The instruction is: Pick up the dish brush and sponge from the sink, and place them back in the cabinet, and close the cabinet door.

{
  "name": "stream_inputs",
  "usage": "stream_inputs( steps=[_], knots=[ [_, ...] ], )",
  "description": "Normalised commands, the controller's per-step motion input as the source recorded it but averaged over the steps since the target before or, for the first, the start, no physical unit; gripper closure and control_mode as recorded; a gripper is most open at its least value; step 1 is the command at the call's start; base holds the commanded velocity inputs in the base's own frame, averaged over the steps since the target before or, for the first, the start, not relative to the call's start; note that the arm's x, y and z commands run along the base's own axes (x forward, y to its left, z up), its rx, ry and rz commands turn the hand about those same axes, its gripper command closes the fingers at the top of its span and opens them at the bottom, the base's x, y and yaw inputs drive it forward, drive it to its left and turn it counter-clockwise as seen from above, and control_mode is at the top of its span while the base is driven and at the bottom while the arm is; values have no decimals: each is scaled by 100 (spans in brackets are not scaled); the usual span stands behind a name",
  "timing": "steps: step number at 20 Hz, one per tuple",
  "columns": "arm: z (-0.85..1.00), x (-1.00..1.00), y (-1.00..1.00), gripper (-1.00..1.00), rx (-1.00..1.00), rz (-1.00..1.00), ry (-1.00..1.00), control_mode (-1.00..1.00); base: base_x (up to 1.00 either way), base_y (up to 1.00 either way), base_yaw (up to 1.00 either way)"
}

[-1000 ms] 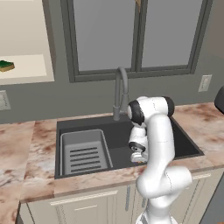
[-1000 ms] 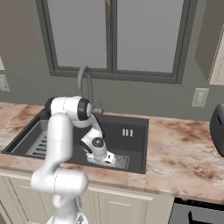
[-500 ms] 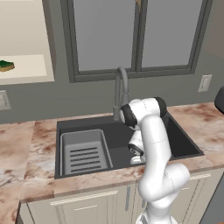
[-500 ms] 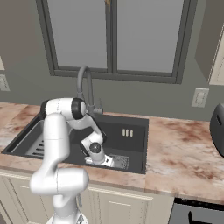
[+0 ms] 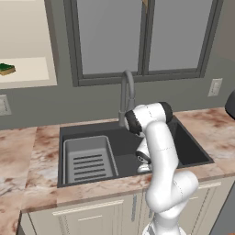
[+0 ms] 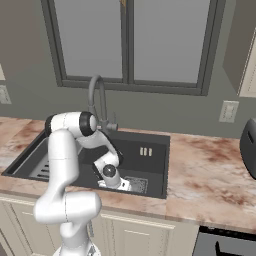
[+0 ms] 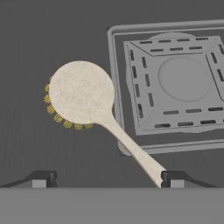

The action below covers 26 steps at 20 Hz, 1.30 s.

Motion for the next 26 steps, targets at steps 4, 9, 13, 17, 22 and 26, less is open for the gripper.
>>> stream_inputs(
  steps=[4, 9, 13, 17, 22, 26],
  knots=[
    [0, 5, -12, -100, 0, 0, 0, -100, 0, 0, 0],
    [1, 10, -7, -100, 0, 0, 0, -100, 0, 0, 0],
    [0, 6, -1, -100, 0, 0, 0, -100, 0, 0, 0],
    [0, 2, 0, -100, 0, 0, 0, -100, 0, 0, 0],
    [-2, 4, 0, -100, 0, 0, 0, -100, 0, 0, 0],
    [-5, 13, -4, -100, 0, 0, 0, -100, 0, 0, 0]
  ],
)
